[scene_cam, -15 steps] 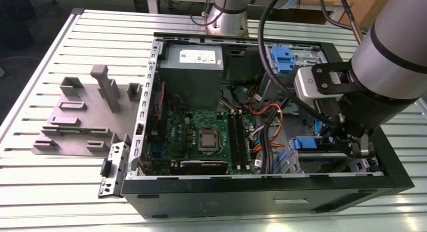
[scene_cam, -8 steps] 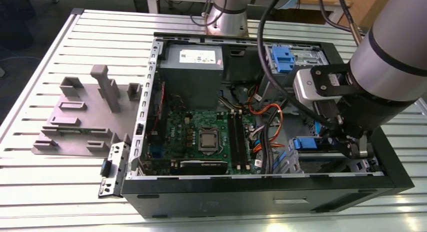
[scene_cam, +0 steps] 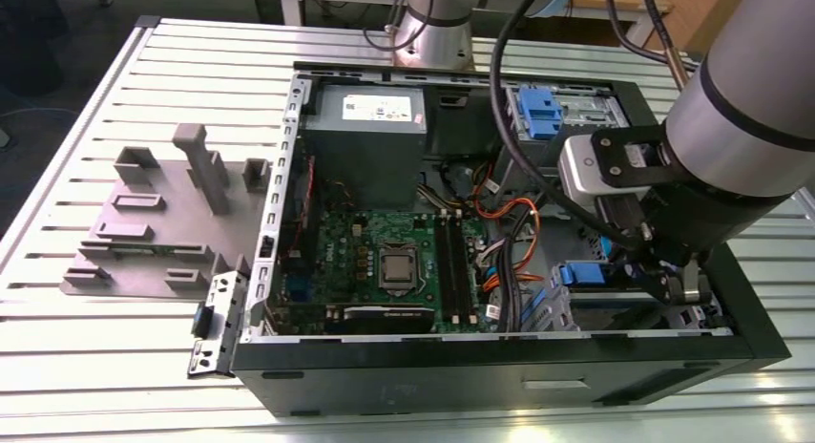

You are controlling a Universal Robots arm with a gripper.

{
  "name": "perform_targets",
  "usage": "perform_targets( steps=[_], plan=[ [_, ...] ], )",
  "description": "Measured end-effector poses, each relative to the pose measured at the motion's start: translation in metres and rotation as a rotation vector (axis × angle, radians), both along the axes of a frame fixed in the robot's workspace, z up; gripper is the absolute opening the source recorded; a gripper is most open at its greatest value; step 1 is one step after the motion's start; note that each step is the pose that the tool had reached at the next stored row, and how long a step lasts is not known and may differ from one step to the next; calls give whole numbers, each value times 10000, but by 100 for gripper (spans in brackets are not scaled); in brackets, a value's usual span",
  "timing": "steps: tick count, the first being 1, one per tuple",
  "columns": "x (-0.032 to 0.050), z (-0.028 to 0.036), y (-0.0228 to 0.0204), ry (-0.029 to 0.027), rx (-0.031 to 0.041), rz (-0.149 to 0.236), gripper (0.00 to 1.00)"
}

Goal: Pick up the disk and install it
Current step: 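Insert the second disk wire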

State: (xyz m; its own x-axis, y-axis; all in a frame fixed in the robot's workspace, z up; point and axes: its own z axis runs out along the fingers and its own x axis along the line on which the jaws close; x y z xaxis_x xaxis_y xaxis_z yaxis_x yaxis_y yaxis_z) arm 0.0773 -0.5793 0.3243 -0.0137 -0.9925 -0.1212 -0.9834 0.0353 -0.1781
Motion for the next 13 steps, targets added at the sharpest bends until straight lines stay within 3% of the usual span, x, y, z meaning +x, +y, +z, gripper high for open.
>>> perform_targets(
  steps=[6,13],
  plan=[
    [0,0,-1,0,2,0,24],
    [0,86,-1,0,1,0,24]
  ],
)
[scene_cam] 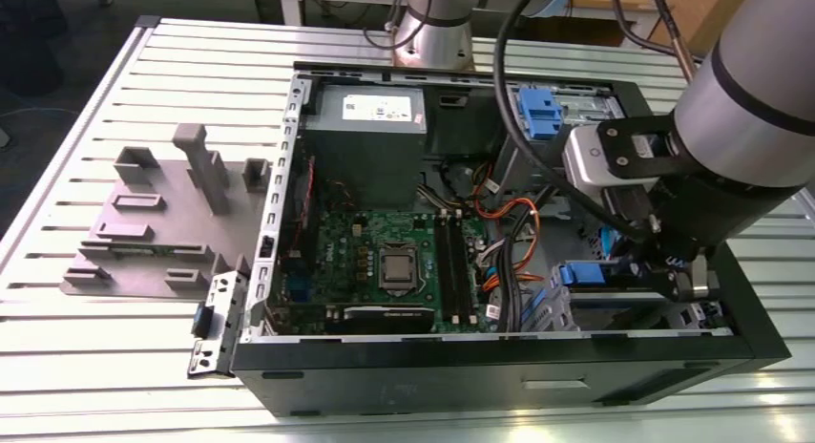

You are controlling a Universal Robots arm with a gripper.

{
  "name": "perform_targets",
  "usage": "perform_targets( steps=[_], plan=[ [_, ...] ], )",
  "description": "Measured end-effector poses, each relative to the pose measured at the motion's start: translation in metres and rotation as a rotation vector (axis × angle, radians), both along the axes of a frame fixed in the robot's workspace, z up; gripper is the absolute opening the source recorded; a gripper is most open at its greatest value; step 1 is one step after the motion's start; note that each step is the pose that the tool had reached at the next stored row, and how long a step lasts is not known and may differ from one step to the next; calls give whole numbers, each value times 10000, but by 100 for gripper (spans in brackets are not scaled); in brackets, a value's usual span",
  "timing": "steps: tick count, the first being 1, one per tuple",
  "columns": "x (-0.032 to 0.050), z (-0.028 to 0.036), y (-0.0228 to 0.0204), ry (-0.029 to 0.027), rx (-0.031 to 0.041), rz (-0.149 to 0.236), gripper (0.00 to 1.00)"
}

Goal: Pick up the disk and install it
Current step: 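Insert the second disk wire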

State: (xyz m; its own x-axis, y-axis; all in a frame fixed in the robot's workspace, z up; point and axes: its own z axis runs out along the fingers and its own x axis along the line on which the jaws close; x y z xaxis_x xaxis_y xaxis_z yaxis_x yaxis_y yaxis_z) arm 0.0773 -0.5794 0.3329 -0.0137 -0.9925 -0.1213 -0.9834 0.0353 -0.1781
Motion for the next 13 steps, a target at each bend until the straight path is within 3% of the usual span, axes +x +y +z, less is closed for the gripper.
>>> perform_targets(
  steps=[7,13],
  plan=[
    [0,112,1,0,0,0,24],
    [0,131,1,0,2,0,22]
  ],
)
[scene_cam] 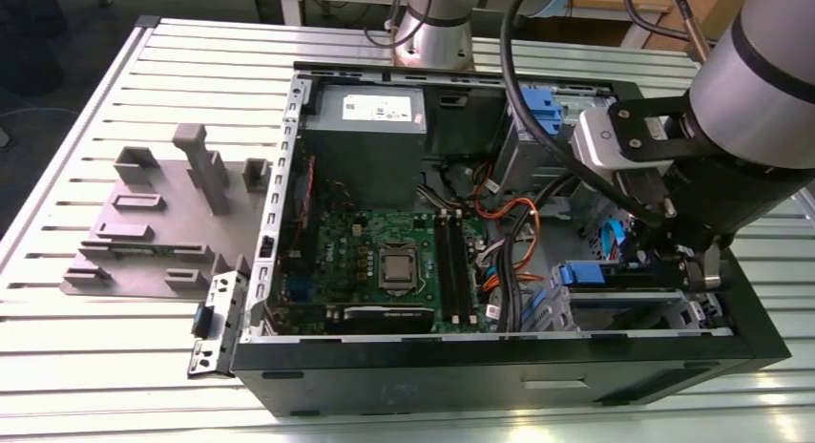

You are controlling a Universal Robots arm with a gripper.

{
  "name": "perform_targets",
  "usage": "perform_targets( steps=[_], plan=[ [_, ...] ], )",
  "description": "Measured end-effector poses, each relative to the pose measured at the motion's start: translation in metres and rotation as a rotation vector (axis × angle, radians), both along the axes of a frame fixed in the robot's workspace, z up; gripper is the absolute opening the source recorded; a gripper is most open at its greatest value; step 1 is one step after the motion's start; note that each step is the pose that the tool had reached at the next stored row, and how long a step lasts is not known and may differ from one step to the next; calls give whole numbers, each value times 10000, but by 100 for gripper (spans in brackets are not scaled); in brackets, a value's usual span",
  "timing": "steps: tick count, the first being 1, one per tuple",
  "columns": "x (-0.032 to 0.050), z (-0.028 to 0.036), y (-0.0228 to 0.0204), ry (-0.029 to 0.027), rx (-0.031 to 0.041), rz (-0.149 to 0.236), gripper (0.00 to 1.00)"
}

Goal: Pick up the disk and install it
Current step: 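Insert the second disk wire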

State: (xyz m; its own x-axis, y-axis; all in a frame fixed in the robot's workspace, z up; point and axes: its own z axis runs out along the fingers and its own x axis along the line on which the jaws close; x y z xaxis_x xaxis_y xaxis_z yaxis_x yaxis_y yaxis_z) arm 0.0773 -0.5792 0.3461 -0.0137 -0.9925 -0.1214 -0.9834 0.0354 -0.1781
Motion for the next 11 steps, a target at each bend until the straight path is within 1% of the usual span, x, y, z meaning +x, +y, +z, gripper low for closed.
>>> perform_targets(
  steps=[2,11],
  plan=[
    [0,1,0,0,-1,0,11],
    [0,0,0,0,-1,-1,11]
  ],
)
